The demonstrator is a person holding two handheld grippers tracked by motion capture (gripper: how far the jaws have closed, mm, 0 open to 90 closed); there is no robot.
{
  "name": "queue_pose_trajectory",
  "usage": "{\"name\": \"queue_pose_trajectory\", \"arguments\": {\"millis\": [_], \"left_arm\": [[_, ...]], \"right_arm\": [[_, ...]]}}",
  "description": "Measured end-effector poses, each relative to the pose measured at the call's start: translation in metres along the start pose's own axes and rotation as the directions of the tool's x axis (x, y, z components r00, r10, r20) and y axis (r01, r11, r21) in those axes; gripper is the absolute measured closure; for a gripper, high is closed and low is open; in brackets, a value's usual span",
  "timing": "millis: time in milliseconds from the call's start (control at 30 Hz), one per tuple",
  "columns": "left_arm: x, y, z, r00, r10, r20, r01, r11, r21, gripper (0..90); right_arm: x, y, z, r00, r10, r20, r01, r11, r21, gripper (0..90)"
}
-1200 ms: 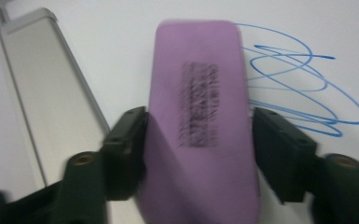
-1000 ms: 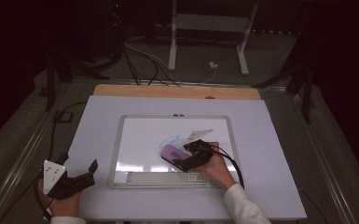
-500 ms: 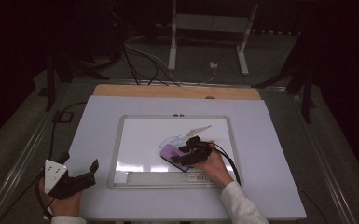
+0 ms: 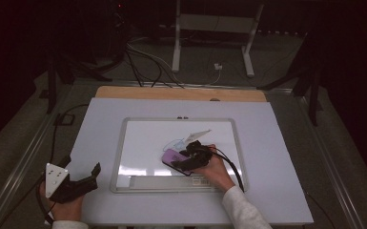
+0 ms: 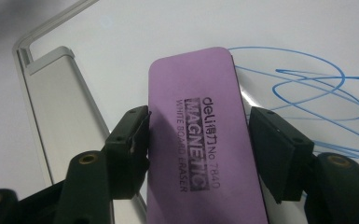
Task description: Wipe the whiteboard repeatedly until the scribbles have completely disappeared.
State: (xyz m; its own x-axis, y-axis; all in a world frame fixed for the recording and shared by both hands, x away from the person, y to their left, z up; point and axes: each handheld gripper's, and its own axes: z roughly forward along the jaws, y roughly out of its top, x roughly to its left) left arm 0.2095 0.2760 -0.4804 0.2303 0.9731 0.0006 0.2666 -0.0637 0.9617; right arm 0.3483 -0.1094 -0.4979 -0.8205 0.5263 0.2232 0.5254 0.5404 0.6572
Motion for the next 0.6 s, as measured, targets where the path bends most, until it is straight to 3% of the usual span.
{"name": "queue_pose_trajectory", "arguments": {"millis": [67,200,333,433,533,600], "left_arm": [[0.0,0.0,0.0,1.0,0.002,0.0,-0.002,1.0,0.0,0.7],[0.0,0.0,-0.001,1.0,0.0,-0.004,0.0,1.0,0.001,0.7],[0.0,0.0,0.0,1.0,-0.001,-0.006,0.001,1.0,0.001,0.7],[0.0,0.0,0.0,1.0,-0.002,-0.004,0.002,1.0,0.001,0.7],[-0.001,0.0,0.0,1.0,0.002,-0.002,-0.002,1.0,0.002,0.7],[-0.001,0.0,0.0,1.0,0.0,-0.004,0.0,1.0,0.001,0.7]], "right_arm": [[0.0,0.0,0.0,1.0,-0.003,0.008,0.003,1.0,0.004,40.9],[-0.004,0.001,-0.004,0.9973,0.029,0.067,-0.029,1.0,0.002,41.3],[-0.014,-0.001,-0.009,0.9856,0.091,0.143,-0.089,0.996,-0.02,41.5],[-0.011,-0.001,-0.009,0.9857,0.081,0.147,-0.079,0.997,-0.021,41.5],[-0.003,-0.001,-0.004,0.9966,0.041,0.071,-0.041,0.999,-0.006,41.4],[0.003,0.0,-0.002,0.9987,0.013,0.049,-0.013,1.0,0.003,41.4]]}}
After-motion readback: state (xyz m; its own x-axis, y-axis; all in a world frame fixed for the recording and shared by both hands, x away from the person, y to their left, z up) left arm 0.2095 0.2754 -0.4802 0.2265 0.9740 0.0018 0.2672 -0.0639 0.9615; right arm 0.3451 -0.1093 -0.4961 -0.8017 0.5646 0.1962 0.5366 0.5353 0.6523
